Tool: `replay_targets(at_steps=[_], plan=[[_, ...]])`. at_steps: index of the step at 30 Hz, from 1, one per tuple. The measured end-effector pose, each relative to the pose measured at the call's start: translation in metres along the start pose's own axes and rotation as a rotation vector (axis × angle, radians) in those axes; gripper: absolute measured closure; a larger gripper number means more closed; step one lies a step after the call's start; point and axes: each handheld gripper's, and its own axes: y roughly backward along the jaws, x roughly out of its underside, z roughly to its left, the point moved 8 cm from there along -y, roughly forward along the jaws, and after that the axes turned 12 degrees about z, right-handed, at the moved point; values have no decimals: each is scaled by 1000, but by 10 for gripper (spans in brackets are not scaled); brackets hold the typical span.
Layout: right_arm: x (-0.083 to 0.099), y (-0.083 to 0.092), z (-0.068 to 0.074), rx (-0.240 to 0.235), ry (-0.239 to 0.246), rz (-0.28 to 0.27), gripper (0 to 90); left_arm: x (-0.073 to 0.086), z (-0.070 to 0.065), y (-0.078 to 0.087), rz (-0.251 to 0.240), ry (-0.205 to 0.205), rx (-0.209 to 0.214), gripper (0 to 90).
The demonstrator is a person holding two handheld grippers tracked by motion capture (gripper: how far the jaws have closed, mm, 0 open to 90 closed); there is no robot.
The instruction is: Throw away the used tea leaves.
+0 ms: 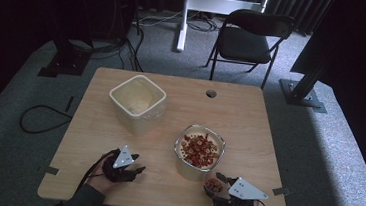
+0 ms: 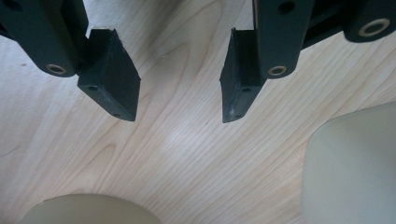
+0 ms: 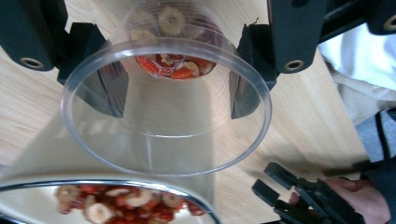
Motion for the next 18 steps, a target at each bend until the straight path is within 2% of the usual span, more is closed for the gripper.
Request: replay_targets(at_steps=[4, 5, 8, 9, 10, 12, 15, 18], plan=[[0, 5, -7, 20, -10, -13, 374, 1, 4, 0, 6, 7, -10, 478], [-3, 11, -14, 30, -34, -39, 379, 2, 6, -1, 6, 13, -18, 478], [-8, 18, -22, 48, -44, -65, 383, 3, 9, 0, 11, 12, -28, 478], [-13, 23, -30, 73, -44, -78, 384, 3, 11, 0, 15, 14, -33, 478], [-13, 23, -30, 73, -44, -78, 384, 3, 11, 0, 15, 14, -33, 478], [-19, 30, -40, 105, -38, -89, 385, 4, 14, 0, 16, 21, -39, 478], [-24, 34, -47, 122, -39, -96, 385, 5, 18, 2, 11, 36, -51, 478], [-33, 42, -62, 160, -52, -102, 385, 7, 24, 3, 17, 42, -62, 478]])
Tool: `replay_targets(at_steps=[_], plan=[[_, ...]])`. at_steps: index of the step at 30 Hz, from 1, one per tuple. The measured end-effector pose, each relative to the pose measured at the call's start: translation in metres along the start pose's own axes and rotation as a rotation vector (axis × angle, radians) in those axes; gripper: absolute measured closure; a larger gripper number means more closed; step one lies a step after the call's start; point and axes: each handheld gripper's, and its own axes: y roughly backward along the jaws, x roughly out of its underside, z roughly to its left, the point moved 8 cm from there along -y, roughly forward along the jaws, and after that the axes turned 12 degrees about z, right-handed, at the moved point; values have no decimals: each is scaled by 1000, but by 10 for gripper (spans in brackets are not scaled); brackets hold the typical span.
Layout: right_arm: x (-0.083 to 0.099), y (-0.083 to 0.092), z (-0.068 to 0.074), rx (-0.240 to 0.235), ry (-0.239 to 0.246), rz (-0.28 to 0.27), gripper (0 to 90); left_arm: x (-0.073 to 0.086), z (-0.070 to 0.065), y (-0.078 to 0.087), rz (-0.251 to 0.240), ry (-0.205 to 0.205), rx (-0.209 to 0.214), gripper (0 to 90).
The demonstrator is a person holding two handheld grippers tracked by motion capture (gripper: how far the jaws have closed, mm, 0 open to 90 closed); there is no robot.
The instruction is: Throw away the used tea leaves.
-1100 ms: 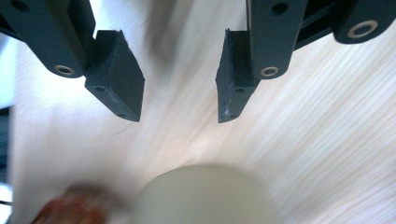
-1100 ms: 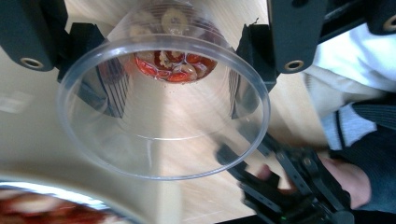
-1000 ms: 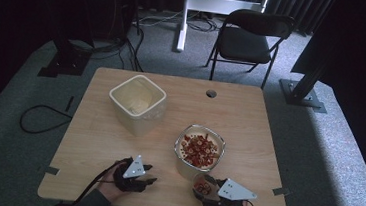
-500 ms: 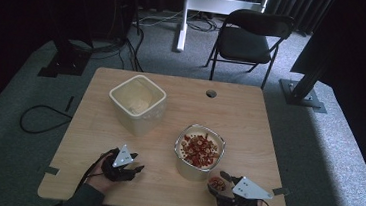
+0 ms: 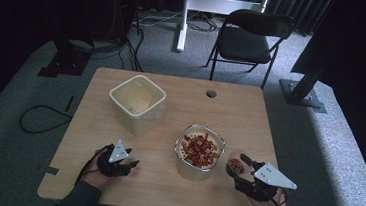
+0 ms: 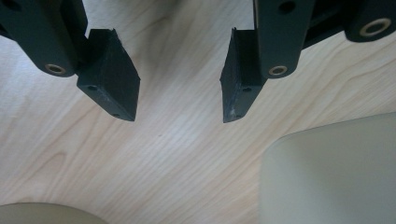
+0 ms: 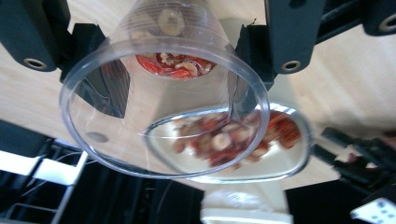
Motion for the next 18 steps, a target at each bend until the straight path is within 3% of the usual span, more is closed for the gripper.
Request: replay_targets(at_steps=[3, 9, 18], plan=[[-10, 0, -13, 28, -17, 4, 385, 3, 9, 0, 7, 19, -15, 477], [-31, -3, -31, 62, -40, -5, 389, 5, 13, -2, 23, 23, -33, 471], [-59, -19, -35, 50, -60, 2, 390, 9, 19, -6, 54, 39, -54, 470]])
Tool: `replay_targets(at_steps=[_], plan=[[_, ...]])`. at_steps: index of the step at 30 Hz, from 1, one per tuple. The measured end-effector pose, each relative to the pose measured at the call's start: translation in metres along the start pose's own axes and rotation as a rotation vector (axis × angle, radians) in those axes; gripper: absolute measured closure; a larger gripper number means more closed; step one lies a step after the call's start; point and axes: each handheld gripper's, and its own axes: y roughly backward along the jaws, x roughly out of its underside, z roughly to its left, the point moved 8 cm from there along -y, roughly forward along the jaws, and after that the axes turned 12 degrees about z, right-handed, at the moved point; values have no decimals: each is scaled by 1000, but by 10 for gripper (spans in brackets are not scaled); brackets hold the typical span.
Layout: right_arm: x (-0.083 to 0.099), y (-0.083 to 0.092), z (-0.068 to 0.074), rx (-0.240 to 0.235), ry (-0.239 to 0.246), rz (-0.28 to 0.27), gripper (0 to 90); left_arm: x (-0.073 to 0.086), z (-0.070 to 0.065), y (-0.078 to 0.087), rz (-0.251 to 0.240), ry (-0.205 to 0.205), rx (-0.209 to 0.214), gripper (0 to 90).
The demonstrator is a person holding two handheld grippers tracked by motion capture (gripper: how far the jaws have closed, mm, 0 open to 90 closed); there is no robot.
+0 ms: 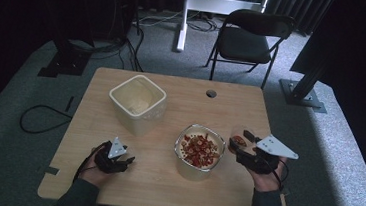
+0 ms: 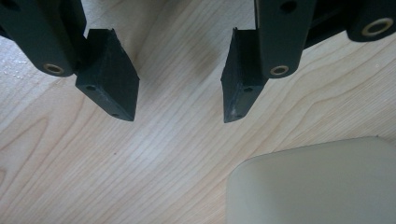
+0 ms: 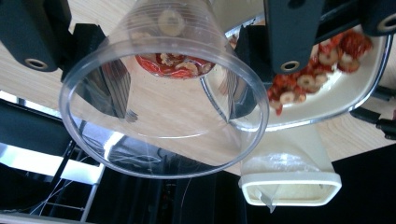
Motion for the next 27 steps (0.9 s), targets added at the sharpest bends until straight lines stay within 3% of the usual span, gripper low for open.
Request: replay_targets(at_steps=[9, 14, 17, 26, 27], plan=[[-25, -16, 7, -15, -8, 9, 390, 4, 2, -2, 17, -1, -10, 469], [-32, -22, 9, -1, 14, 22, 389, 4, 3, -2, 21, 3, -11, 466], [-37, -27, 11, 59, 93, 46, 388, 4, 2, -2, 17, 6, -8, 465], [-43, -29, 15, 181, 299, 111, 389, 4, 3, -3, 15, 11, -7, 465], [-43, -29, 15, 181, 299, 111, 389, 4, 3, -3, 15, 11, -7, 465]])
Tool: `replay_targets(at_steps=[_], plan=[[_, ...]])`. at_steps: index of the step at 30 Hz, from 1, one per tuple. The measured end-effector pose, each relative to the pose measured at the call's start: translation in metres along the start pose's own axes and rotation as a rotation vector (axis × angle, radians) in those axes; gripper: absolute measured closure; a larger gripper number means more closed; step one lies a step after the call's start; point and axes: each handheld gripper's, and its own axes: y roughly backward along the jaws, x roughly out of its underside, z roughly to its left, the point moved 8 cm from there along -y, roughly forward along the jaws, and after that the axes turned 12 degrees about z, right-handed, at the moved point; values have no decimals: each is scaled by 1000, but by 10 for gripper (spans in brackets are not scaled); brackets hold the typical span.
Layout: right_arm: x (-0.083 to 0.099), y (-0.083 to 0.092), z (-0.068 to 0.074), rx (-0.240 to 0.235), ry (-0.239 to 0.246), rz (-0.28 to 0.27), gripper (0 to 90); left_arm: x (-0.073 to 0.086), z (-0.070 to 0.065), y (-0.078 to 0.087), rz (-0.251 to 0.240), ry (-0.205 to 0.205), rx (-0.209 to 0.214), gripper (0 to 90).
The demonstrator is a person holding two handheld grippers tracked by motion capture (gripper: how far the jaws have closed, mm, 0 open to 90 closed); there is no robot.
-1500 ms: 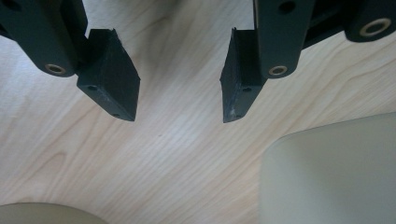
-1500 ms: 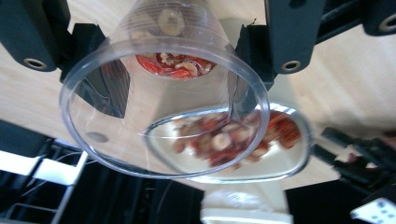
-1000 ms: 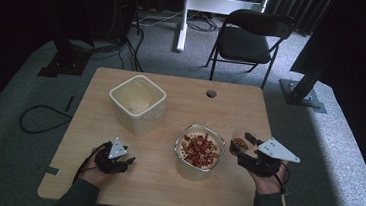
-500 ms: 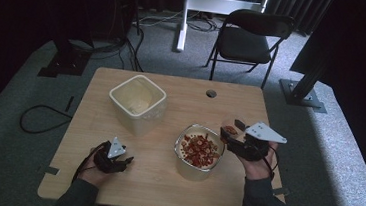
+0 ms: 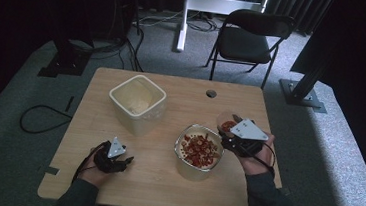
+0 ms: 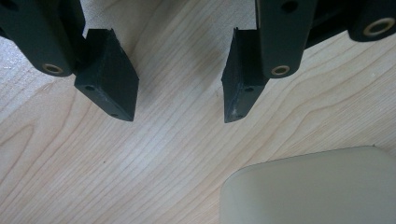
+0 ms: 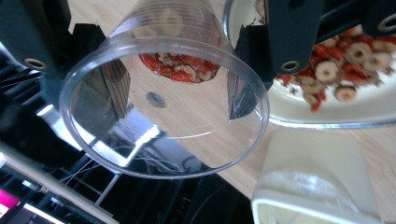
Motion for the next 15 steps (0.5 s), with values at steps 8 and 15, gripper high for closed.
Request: replay_targets(at_steps=[8, 15], plan=[[1, 2, 2, 87, 141, 60, 391, 0, 0, 0, 0, -1, -1, 465], [4, 4, 4, 193, 280, 128, 391, 0, -1, 0, -2, -2, 3, 465]])
